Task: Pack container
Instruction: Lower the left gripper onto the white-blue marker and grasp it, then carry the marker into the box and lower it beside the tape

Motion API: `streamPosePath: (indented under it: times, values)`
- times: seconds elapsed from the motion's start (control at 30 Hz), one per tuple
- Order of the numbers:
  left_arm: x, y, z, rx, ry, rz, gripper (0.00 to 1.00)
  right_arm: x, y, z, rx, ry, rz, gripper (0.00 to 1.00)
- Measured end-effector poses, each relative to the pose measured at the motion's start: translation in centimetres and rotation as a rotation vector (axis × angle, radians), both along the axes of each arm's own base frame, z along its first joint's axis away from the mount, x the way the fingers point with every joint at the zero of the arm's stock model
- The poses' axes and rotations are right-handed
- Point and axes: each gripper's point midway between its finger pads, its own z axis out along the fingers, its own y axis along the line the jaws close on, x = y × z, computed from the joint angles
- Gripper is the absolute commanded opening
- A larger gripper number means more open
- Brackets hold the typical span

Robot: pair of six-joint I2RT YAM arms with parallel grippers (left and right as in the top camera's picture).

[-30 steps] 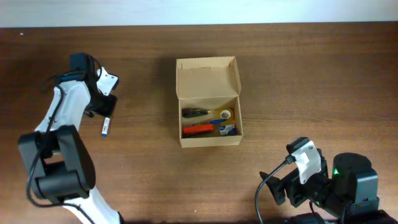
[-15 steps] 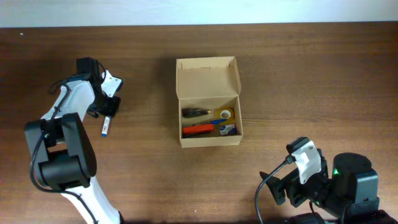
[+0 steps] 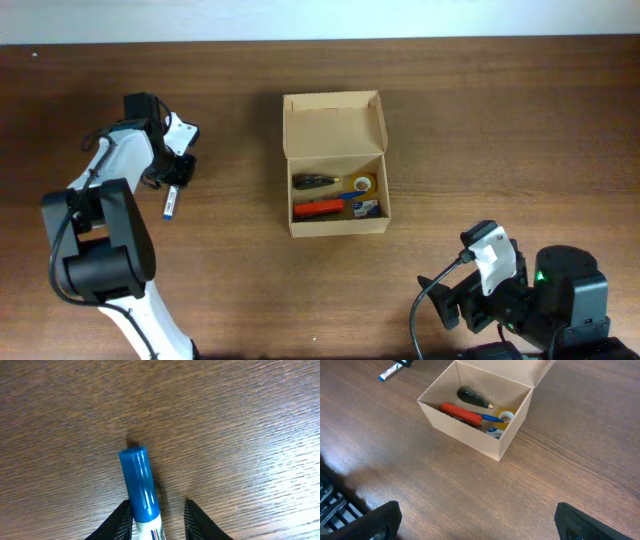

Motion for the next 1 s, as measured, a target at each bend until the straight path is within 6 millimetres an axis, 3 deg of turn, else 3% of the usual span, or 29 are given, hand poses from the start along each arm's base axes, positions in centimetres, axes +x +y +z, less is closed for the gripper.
streamPosePath:
  times: [0.13, 0.37, 0.63, 0.73, 0.9, 1.0]
  values:
    - [0.0, -0.3, -0.1, -0.016, 0.003, -0.002, 0.25, 0.0, 0.0, 0.0, 0.000, 0.000, 0.000, 0.99]
    - [0.1, -0.7, -0.1, -0.040, -0.002, 0.003, 0.02, 0.0, 0.0, 0.0, 0.000, 0.000, 0.000, 0.99]
    - [0.0, -0.9, 0.0, -0.070, 0.006, 0.123, 0.02, 0.0, 0.0, 0.0, 0.000, 0.000, 0.000, 0.99]
    - [-0.8, -1.7, 0.2, -0.081, 0.055, 0.144, 0.02, 0.0, 0.0, 0.0, 0.000, 0.001, 0.000, 0.99]
    - [0.0, -4.7, 2.4, -0.082, 0.047, 0.092, 0.02, 0.0, 0.0, 0.0, 0.000, 0.001, 0.000, 0.99]
    - [1.5, -7.7, 6.5, -0.079, -0.060, 0.008, 0.02, 0.0, 0.0, 0.0, 0.000, 0.001, 0.000, 0.99]
